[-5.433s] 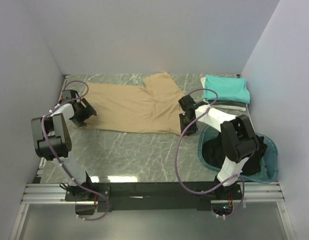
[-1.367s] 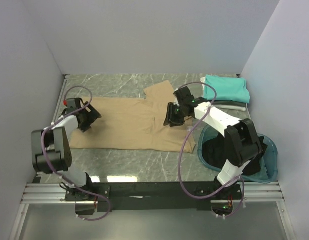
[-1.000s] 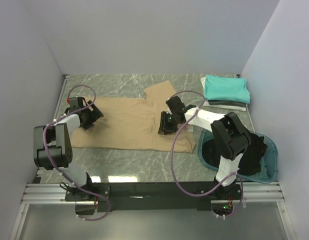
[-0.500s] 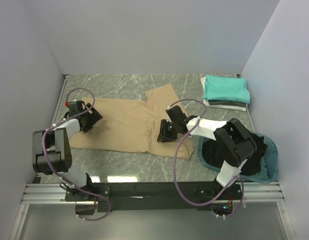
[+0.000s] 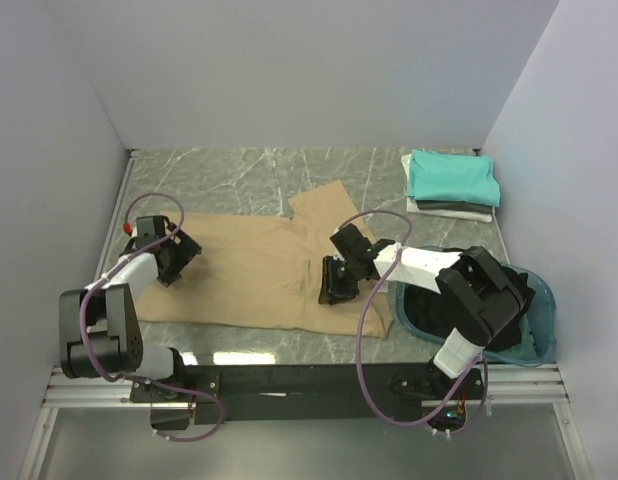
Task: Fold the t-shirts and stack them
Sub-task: Fold the tshirt
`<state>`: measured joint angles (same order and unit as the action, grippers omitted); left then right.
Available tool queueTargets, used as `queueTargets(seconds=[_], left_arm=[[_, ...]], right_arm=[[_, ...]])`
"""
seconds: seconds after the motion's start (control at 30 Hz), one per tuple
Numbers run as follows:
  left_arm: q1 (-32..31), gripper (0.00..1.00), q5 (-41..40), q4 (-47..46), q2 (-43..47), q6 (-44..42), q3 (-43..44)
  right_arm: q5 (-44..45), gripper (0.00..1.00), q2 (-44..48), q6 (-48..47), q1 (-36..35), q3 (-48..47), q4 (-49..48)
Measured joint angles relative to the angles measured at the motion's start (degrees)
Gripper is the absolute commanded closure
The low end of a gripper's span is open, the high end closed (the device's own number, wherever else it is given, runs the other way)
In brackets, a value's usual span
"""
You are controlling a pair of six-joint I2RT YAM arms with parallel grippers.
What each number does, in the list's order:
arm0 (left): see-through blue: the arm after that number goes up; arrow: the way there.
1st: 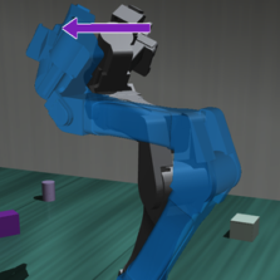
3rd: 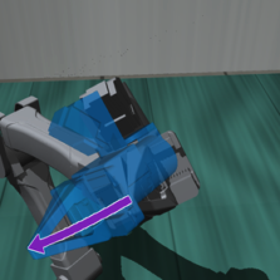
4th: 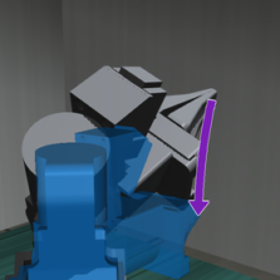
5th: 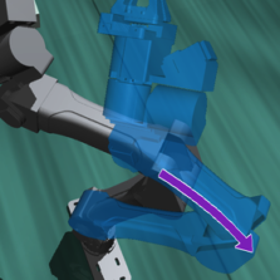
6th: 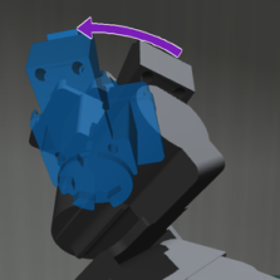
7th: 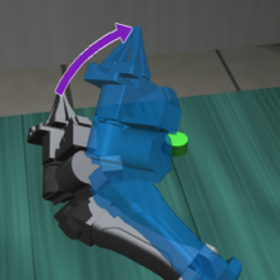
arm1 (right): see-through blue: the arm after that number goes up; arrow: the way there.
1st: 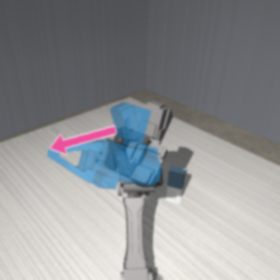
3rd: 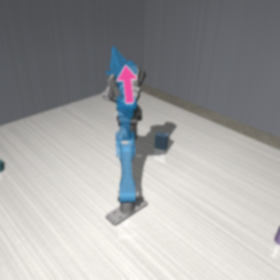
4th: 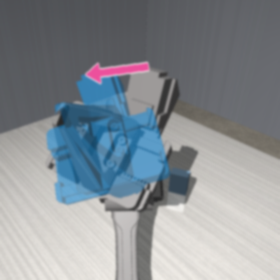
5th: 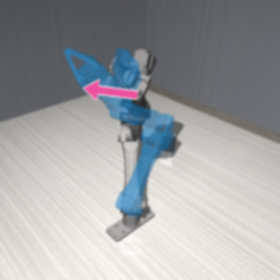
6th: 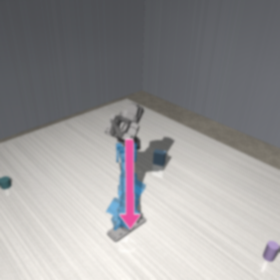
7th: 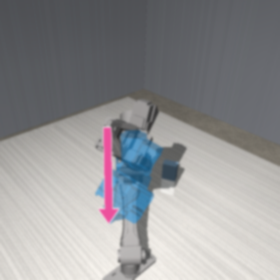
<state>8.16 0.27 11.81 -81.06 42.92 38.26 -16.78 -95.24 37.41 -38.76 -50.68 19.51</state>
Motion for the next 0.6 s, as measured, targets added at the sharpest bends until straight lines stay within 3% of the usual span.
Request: queueTargets(seconds=[0.4,0.6], left_arm=[[0.0,0.08,-3.9,10.5,5.1,5.7,-1.3],[0.0,0.06,-7.4,26.4,10.8,7.3,2.5]], right_arm=[[-2.3,0.57,1.4,-3.5,-0.2,0.1,8.6],[0.9,0.56,3.5,-9.0,-0.5,-7.7,22.3]])
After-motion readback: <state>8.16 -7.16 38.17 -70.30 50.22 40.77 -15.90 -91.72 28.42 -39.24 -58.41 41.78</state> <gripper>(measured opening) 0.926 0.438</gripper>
